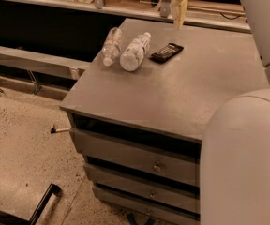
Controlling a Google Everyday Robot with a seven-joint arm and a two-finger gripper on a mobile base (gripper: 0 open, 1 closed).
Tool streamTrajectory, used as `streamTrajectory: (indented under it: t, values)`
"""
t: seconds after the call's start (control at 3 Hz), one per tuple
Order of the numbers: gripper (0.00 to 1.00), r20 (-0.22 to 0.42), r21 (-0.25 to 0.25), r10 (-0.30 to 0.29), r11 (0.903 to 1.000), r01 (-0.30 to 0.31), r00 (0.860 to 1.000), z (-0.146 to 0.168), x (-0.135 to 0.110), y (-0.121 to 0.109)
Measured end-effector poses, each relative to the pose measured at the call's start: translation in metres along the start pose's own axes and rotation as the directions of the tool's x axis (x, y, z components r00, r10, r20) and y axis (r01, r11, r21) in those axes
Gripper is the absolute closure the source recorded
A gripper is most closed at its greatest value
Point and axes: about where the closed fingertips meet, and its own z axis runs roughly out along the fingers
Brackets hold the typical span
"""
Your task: Move blue plastic bottle near water bottle
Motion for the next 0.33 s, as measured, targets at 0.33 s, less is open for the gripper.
streamTrajectory:
  t: [0.33]
  values:
    - [0.0, 0.002, 0.0, 0.004, 1.0, -0.004, 1.0, 0.0018, 0.0005, 0.0022]
